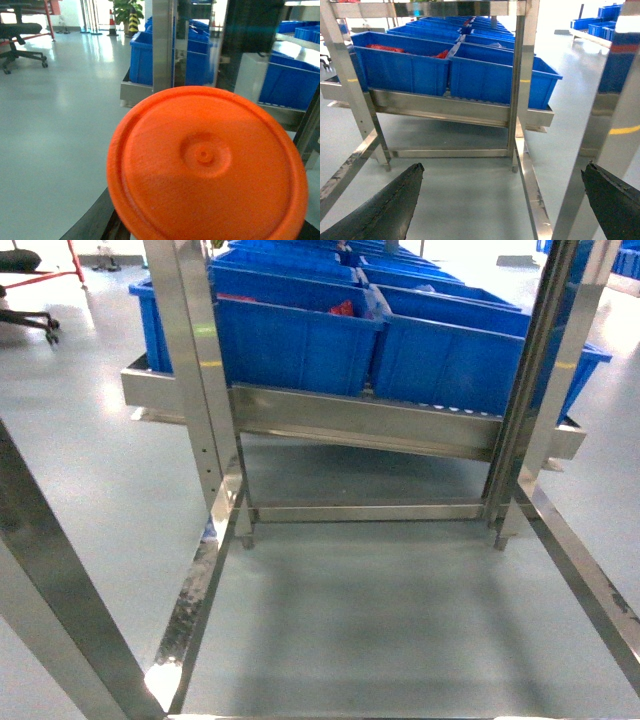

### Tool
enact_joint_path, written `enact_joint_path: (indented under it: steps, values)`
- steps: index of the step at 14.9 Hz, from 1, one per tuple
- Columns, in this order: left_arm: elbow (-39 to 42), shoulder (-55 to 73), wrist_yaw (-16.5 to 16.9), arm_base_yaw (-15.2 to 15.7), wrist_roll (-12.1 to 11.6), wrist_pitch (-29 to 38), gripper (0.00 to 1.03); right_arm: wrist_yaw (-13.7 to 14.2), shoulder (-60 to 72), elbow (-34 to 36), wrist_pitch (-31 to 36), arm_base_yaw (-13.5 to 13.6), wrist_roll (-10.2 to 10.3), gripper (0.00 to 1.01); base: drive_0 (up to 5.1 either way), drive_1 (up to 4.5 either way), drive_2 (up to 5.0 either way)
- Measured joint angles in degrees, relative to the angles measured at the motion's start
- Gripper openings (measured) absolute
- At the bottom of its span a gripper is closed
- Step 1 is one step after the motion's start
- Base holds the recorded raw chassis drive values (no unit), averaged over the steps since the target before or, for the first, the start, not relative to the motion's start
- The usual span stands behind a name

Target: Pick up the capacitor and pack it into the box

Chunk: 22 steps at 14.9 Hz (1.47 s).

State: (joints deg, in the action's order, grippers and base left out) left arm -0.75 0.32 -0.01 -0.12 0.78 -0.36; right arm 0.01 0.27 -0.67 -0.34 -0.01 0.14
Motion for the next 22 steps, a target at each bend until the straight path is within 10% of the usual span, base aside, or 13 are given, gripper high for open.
enact_joint_path:
  steps: [22]
  values:
    - [0.00,0.00,-0.04,0.00,0.02,0.00,0.45,0.00,0.00,0.00,-0.02,0.00,0.00,0.98,-5.0,2.38,2.4]
